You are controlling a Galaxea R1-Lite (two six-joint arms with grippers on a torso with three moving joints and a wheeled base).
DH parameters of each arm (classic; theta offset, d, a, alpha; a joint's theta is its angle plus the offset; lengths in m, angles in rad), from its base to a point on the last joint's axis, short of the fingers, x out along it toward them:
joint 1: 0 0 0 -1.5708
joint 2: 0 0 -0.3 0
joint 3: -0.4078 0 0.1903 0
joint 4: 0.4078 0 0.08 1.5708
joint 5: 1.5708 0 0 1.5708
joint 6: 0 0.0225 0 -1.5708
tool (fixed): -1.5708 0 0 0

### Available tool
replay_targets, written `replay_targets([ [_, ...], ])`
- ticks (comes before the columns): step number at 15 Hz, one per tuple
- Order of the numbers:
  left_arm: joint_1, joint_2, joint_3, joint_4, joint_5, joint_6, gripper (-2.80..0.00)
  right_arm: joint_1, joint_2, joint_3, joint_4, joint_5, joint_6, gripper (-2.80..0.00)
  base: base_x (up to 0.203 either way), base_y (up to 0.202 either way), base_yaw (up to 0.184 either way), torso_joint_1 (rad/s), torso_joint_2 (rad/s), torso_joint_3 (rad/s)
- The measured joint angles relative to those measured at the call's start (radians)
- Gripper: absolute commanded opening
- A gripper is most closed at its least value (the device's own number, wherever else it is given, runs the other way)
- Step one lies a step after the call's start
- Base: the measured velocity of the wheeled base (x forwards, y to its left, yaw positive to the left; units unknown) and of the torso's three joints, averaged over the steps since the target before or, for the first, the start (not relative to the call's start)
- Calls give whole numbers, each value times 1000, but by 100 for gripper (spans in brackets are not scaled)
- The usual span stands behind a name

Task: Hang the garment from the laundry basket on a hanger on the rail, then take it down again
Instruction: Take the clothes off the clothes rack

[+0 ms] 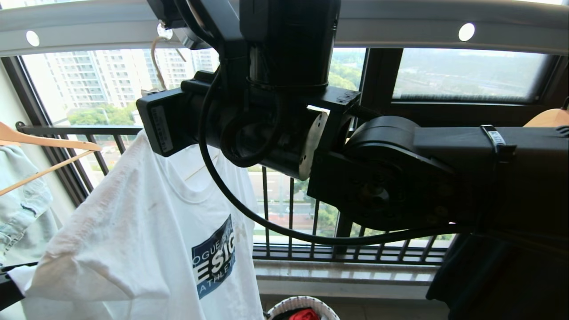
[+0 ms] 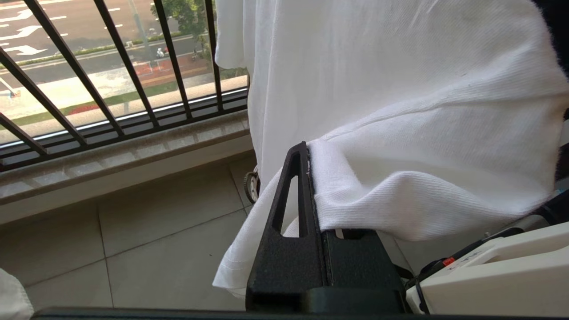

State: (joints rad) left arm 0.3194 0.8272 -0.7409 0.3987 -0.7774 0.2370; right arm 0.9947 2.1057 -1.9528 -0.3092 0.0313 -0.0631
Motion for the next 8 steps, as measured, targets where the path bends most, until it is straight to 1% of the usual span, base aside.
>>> replay_targets([
  [1, -4, -8, 7, 0, 0, 0, -280, 0, -3, 0, -1, 0, -4, -280, 0, 0, 0, 0, 0, 0],
  [2, -7, -20, 22, 0, 0, 0, -280, 1, -4, 0, -2, -1, -6, 0, 0, 0, 0, 0, 0, 0],
  [8, -13, -113, 97, 9, -2, -3, -280, 5, 26, -15, -6, 2, -53, 0, 0, 0, 0, 0, 0, 0],
])
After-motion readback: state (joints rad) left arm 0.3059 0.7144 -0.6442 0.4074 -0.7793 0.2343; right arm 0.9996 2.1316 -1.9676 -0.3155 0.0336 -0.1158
